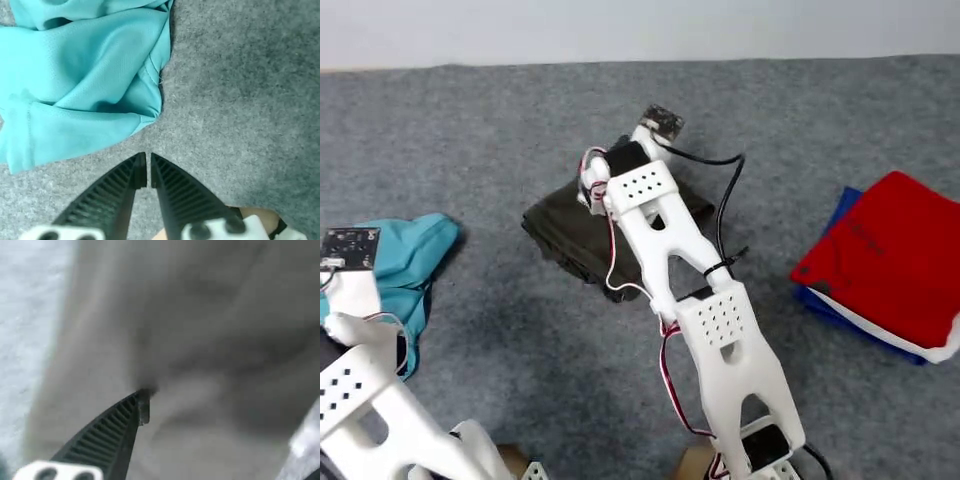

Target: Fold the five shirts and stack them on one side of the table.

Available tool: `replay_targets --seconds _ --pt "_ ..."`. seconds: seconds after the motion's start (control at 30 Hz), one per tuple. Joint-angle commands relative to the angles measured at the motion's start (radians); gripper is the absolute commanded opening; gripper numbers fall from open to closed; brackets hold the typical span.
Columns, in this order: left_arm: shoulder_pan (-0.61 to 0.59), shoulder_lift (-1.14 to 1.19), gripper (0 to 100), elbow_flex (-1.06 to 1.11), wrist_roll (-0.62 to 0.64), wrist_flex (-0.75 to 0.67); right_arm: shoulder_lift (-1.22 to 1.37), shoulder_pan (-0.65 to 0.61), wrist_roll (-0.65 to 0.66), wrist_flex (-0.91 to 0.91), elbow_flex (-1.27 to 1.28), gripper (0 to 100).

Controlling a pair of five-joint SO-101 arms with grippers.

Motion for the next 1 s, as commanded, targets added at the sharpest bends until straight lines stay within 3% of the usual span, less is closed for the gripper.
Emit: replay_targets --seconds 0.0,0.23,0.33,0.53,0.73,0.97 --pt "0.009 -0.014 2 -0.005 -0.005 -0.014 0.042 0.061 -0.011 -0.064 -0.052 52.7" --pt "0.110 -0.017 2 -0.004 0.000 -0.008 0.166 0.101 0.023 -0.251 -0.052 49.6" --pt "0.140 -0.020 2 -0.004 0.002 -0.006 0.179 0.082 0.037 -0.252 -0.052 36.6" --pt "0.137 -0.020 2 -0.004 0.002 -0.006 0.177 0.082 0.040 -0.248 -0.052 1.6" --pt "0.137 -0.020 2 -0.004 0.002 -0.006 0.177 0.081 0.040 -0.145 -0.123 0.9" --pt "0.137 -0.020 2 -0.004 0.002 -0.011 0.182 0.082 0.149 0.088 -0.476 0.8"
